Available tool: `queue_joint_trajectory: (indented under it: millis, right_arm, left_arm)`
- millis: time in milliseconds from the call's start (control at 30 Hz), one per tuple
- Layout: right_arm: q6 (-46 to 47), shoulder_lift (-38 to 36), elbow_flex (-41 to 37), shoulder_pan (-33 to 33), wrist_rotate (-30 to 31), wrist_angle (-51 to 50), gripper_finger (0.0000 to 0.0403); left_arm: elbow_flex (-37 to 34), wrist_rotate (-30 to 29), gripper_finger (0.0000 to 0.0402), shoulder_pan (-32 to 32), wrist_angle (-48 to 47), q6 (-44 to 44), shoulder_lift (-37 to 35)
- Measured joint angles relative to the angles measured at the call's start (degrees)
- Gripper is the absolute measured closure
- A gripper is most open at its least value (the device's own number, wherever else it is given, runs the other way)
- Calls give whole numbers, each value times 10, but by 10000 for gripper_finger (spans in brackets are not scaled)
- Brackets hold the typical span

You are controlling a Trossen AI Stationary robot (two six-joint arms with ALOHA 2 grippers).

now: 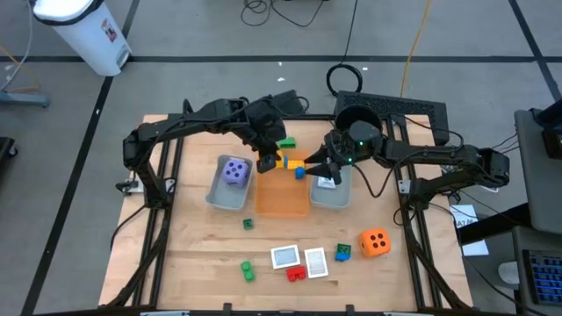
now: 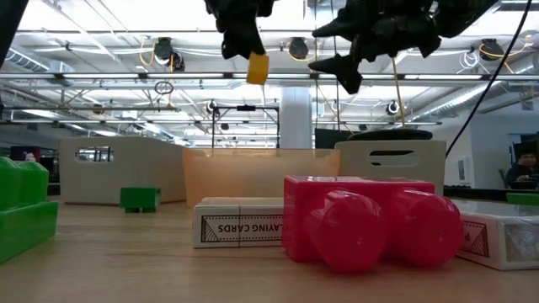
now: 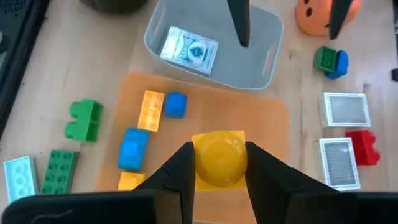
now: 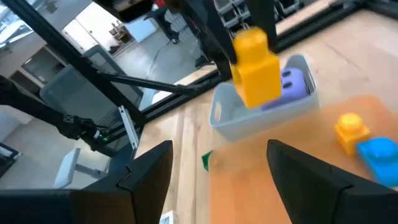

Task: Pick & Place Toys
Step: Put the yellow game piece into the orange bin

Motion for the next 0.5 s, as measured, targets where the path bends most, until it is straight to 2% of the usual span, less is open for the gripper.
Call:
queue_joint_trajectory:
  millis: [233, 367, 500]
  right_arm:
    - [48, -29, -53, -12, 4, 26, 149]
    - [72, -52, -85, -11, 14, 49, 149]
    - [99, -74, -116, -11, 36, 78, 149]
  left_arm:
    - [-61, -5, 293, 0, 20, -8, 0]
    - [-113, 21, 293, -2, 71, -26, 0]
    - [-153, 19, 293, -3, 109, -34, 0]
